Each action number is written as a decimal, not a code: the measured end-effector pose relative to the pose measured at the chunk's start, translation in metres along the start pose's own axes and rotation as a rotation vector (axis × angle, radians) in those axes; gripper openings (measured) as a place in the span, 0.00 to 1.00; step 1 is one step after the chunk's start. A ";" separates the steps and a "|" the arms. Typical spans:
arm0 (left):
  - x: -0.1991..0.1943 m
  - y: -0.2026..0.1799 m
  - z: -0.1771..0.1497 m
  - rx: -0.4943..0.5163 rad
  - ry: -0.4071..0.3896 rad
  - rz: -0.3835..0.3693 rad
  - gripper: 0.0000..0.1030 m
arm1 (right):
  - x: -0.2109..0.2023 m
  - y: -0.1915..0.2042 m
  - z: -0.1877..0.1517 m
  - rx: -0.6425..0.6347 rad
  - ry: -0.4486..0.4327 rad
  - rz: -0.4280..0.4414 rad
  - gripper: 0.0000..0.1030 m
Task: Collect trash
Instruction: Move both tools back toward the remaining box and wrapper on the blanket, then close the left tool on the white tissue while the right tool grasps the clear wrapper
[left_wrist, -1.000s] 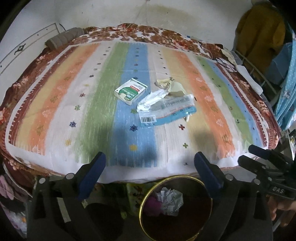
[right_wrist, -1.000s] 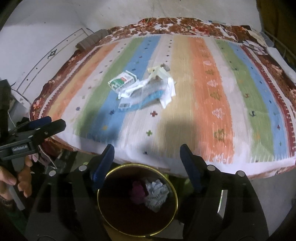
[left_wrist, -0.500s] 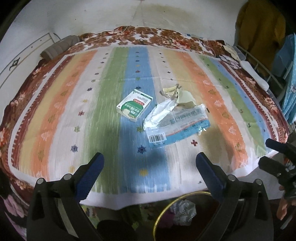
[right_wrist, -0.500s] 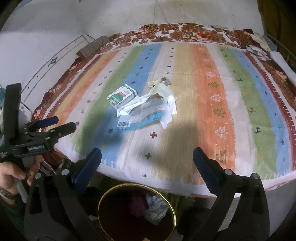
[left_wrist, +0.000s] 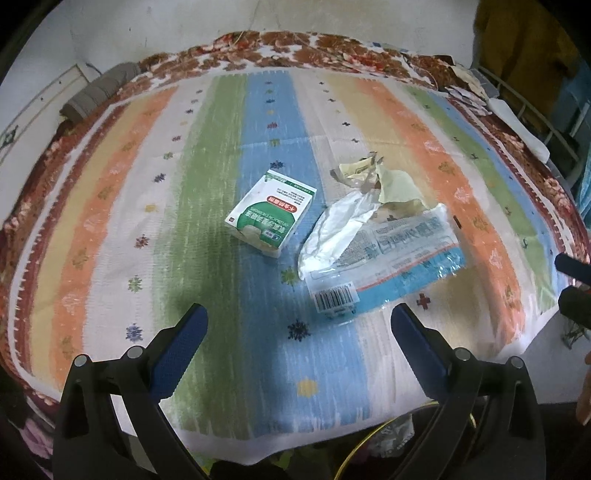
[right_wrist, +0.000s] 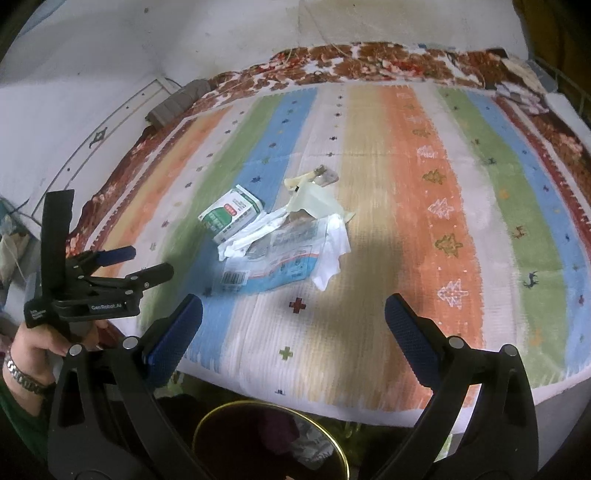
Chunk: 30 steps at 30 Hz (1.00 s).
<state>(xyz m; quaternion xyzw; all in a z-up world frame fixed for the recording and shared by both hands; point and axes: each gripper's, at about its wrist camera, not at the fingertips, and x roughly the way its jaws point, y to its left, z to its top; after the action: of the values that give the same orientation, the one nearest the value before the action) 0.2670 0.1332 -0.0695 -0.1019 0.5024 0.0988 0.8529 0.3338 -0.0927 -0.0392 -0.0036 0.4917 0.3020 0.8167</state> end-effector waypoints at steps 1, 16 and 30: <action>0.003 0.001 0.002 -0.007 0.006 -0.010 0.94 | 0.004 -0.002 0.002 0.006 0.009 0.005 0.91; 0.056 0.003 0.026 0.012 0.047 -0.086 0.91 | 0.061 -0.022 0.016 0.076 0.096 0.054 0.78; 0.093 -0.002 0.037 0.031 0.083 -0.142 0.62 | 0.098 -0.035 0.024 0.141 0.157 0.110 0.44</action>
<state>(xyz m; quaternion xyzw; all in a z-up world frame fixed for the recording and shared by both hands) 0.3422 0.1475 -0.1332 -0.1283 0.5303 0.0259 0.8376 0.4035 -0.0656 -0.1161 0.0574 0.5737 0.3095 0.7562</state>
